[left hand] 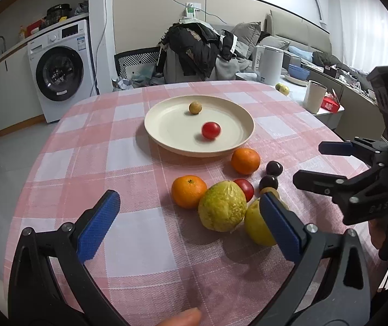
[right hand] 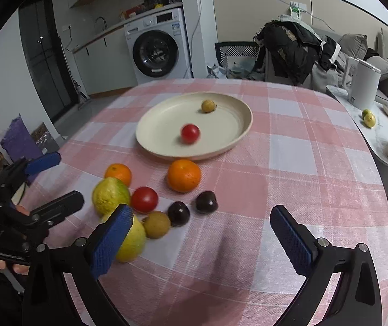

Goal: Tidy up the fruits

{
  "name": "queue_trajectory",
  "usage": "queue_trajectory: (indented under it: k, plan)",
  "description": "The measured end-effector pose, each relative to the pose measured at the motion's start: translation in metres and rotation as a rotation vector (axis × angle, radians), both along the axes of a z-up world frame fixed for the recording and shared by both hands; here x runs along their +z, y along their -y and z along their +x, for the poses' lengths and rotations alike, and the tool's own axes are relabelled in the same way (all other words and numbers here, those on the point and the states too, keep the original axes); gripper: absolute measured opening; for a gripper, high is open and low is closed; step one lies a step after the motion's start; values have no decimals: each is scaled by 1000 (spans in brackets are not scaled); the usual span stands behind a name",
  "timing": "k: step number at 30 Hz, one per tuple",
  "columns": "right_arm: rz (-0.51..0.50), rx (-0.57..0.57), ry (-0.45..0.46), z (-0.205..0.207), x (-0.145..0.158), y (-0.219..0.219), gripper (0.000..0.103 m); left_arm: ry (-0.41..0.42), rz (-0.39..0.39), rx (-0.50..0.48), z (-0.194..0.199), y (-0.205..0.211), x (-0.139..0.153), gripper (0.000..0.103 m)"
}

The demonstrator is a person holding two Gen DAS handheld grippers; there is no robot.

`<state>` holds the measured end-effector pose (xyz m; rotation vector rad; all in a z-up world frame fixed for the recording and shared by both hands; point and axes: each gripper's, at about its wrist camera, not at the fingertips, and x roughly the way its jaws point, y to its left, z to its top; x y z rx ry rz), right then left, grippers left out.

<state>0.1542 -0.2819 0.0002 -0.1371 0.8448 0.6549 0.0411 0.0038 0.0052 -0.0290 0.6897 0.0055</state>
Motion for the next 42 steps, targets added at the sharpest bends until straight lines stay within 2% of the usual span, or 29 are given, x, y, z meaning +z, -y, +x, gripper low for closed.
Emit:
queue_trajectory:
  k: [5,16,35,40,42]
  plan:
    - [-36,-8,-35,4,-9,2,103,-34,-15,12,6,-4,-9,102]
    - [-22,102,-42,-15,-7,-18,103,-37,-36,33,9,-12,-11,102]
    - [-61,216,-131,-35,-22,-41,102,-45,-9,41,10,-13,-12,102]
    - [-41,284,-144,-44,-19,-44,96,-44,-8,42,10,-13,-11,102]
    - [-30,298,-152,-45,-19,-43,88,-45,-8,42,10,-12,-11,102]
